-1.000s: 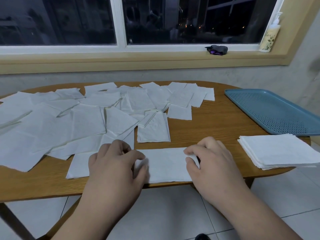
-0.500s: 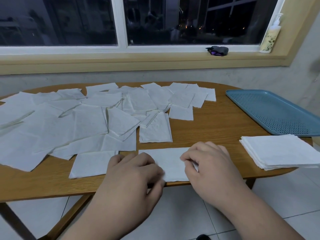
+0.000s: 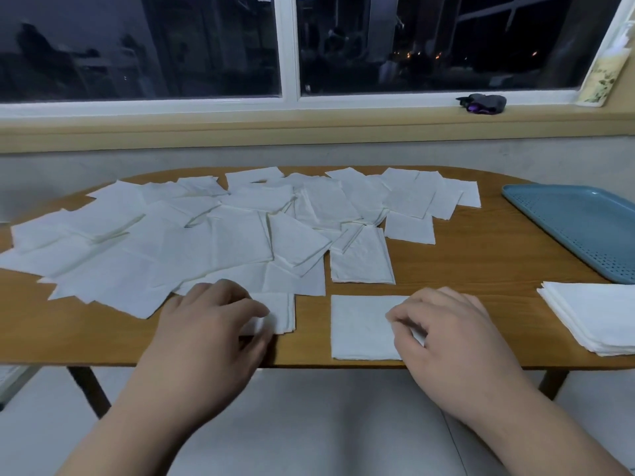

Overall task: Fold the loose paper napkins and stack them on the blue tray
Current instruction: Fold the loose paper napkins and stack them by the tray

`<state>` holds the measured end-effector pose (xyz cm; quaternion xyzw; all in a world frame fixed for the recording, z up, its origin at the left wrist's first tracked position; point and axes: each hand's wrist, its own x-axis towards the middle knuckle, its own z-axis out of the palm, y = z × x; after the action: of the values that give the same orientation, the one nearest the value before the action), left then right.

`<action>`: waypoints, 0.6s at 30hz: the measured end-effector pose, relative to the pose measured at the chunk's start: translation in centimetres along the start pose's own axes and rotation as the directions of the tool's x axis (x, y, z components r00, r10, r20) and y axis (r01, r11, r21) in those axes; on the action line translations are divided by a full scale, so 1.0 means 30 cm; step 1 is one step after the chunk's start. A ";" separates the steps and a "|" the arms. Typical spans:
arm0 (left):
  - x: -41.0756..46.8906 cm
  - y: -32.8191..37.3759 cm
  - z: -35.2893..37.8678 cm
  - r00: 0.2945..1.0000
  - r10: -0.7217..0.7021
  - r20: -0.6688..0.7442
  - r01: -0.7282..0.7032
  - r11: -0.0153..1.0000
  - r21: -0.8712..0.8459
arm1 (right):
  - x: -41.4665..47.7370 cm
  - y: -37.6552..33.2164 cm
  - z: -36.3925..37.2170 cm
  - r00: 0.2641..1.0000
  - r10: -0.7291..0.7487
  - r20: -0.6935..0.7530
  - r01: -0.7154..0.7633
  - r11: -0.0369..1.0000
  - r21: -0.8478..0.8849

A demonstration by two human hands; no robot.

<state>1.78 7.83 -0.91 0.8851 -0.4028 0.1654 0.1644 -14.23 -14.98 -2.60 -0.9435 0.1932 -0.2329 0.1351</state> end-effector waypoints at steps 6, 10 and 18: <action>0.006 -0.007 0.017 1.000 -0.008 0.028 0.008 1.000 0.002 | -0.007 -0.016 0.008 1.000 -0.010 0.029 0.010 1.000 0.006; 0.012 -0.006 0.017 1.000 -0.017 0.026 0.017 1.000 0.003 | -0.015 -0.016 0.012 1.000 -0.014 0.021 0.014 1.000 0.017; 0.013 0.008 0.017 0.995 -0.095 0.030 0.097 0.992 -0.077 | -0.013 -0.017 0.014 0.999 -0.020 0.030 0.019 0.999 0.026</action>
<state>1.93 7.22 -1.15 0.8984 -0.3680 0.1295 0.2016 -14.18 -14.29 -2.92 -0.9469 0.1789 -0.2226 0.1480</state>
